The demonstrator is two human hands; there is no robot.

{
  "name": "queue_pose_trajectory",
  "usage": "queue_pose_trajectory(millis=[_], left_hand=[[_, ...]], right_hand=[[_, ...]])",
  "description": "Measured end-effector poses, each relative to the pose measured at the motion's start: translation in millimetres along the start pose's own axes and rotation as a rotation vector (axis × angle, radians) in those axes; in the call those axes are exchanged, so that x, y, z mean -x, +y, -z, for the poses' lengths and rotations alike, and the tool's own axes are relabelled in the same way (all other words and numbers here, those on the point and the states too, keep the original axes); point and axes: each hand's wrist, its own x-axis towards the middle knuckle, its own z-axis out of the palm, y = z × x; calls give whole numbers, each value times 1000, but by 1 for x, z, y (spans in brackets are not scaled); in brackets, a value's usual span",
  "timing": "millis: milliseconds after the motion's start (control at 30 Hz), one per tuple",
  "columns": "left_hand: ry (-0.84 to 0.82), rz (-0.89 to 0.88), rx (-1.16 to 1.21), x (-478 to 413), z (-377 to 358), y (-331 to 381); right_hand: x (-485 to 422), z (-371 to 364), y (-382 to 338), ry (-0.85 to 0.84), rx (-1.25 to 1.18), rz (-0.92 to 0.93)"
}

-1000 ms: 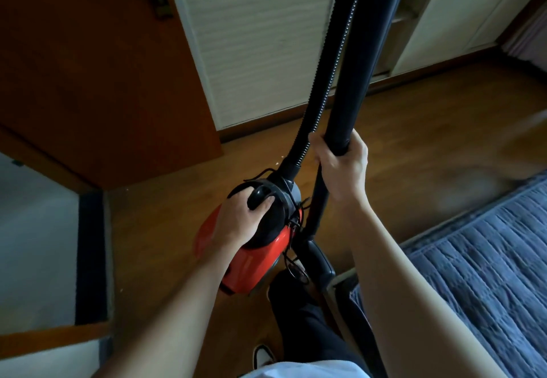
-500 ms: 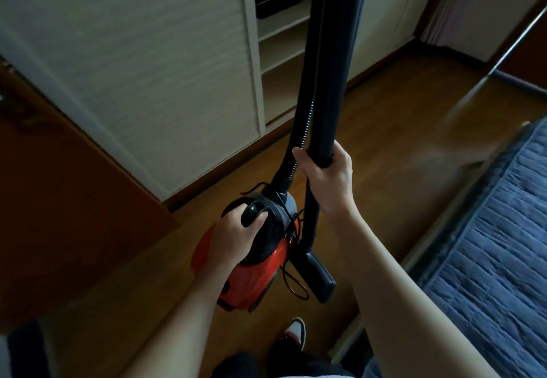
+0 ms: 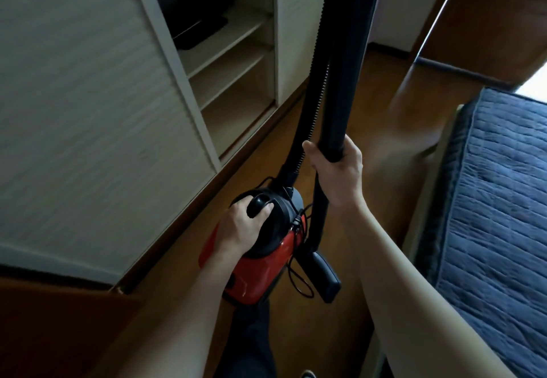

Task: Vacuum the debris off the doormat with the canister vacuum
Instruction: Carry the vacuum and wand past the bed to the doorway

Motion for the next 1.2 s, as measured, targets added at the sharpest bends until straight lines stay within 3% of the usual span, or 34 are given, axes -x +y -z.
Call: queue_pose_trajectory(millis=[500,700,933,1200], left_hand=[[-302,-254,-10,-273,5,37],[-336,-293,18,-340,-19,59],[-405,-301,44,-416,-83,98],[-456,-311,2,-533,-194,184]], right_hand=[[-206,-39,14,372,81,55],[-265,-22,30,392,83,115],[-342,21,61,440,69,102],[-477,119,101,473,77,54]])
